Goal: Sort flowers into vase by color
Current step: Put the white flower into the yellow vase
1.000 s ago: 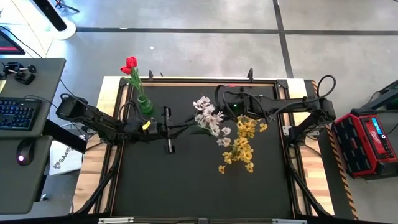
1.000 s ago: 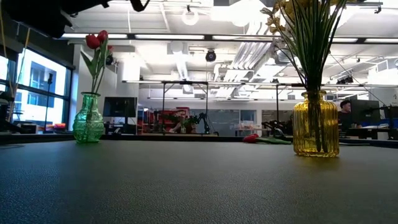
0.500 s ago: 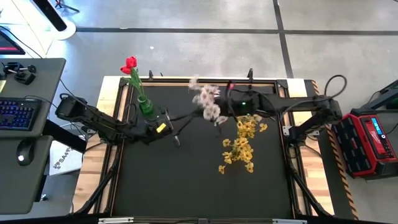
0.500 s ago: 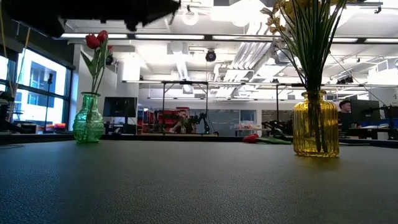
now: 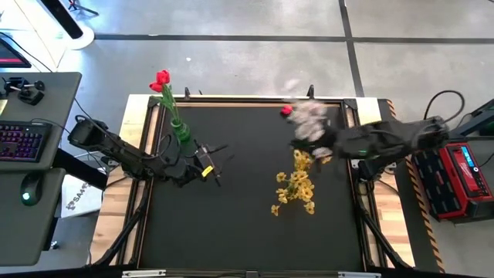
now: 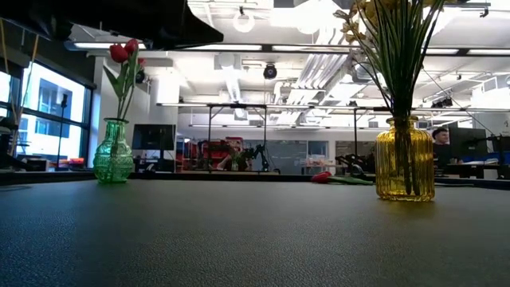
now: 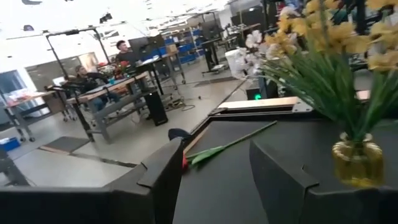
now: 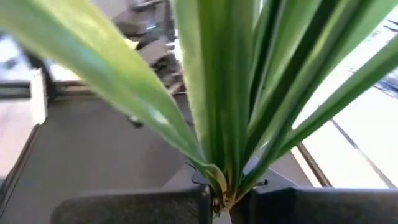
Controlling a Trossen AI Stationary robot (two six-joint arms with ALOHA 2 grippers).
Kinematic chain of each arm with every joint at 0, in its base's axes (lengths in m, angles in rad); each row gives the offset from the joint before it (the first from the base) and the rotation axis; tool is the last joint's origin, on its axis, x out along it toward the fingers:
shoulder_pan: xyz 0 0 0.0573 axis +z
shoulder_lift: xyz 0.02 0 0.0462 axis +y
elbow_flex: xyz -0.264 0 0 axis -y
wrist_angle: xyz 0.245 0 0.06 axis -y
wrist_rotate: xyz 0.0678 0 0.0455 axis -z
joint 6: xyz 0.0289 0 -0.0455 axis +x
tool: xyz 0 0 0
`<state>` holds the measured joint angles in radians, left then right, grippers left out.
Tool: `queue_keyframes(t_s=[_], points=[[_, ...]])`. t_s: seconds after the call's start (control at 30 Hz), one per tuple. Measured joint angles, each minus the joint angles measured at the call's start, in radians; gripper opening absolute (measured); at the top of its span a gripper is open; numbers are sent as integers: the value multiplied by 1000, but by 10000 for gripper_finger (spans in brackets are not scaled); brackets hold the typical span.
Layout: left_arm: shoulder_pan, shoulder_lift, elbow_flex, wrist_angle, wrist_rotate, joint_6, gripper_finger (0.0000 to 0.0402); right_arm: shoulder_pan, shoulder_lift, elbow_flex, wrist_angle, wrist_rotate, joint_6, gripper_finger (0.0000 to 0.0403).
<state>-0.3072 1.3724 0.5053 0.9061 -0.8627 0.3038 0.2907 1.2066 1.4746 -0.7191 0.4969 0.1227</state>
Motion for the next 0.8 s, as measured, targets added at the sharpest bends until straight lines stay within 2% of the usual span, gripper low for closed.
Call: queue_keyframes(t_s=[0.07, 0.2, 0.37, 0.47, 0.6, 0.7, 0.8], points=[[-11, 0, 0, -4, 0, -15, 174, 49, -58, 1, -88, 95, 90, 2], [-23, 0, 0, -39, 0, -41, 175, 112, -155, 1, -311, 204, 327, 2], [-23, 0, 0, -64, 1, -82, 175, 152, -201, 1, -626, 276, 698, 1], [-23, 0, 0, -92, 2, -93, 175, 179, -179, 1, -761, 288, 847, 1], [-20, 0, 0, -107, 3, -113, 175, 202, -145, 0, -771, 322, 869, 1], [-20, 0, 0, -106, 3, -112, 175, 225, -139, 0, -670, 369, 788, 1], [-20, 0, 0, -104, 3, -112, 175, 258, -140, 7, -550, 365, 683, 0]])
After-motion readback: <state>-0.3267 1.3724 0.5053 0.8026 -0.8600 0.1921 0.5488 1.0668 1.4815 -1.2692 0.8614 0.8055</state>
